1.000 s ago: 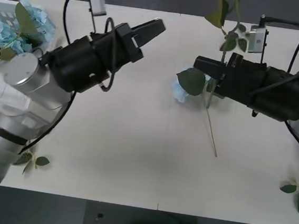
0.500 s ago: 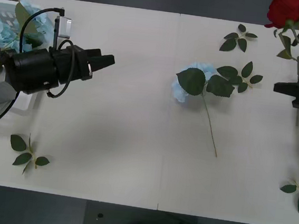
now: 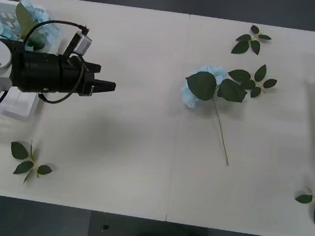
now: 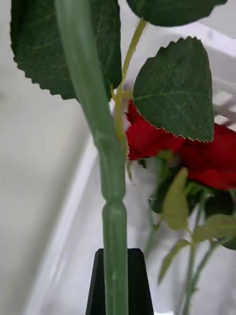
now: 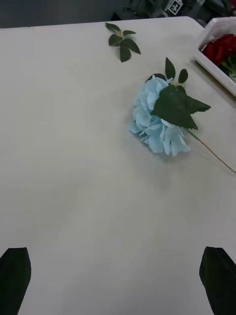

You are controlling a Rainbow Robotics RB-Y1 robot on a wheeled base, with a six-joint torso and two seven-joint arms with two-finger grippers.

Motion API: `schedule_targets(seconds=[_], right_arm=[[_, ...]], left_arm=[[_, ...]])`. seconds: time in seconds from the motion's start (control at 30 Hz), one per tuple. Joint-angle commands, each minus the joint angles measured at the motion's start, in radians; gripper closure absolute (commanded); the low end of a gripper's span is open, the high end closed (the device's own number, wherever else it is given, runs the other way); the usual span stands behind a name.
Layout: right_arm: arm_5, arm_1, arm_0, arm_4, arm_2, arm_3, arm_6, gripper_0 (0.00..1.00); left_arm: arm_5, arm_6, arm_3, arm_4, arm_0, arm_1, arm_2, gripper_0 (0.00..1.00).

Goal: Put the red flowers into the right box and the blue flowers into the left box

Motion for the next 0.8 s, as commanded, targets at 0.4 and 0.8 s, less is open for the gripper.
schedule_targets(seconds=[0.4,0.8], right_arm=[[0.031,-0.046,-0.05,0.241,0.012,0.121,-0.204,1.0],[0.061,-0.044,-0.05,0.213,0.012,0.102,-0.204,0.0]], left_arm=[[0.097,-0.195,-0.194,0.267,0.129,0.051,0.004,0.0],[0.203,-0.195,-0.192,0.522,0.208,0.036,0.01,0.0]])
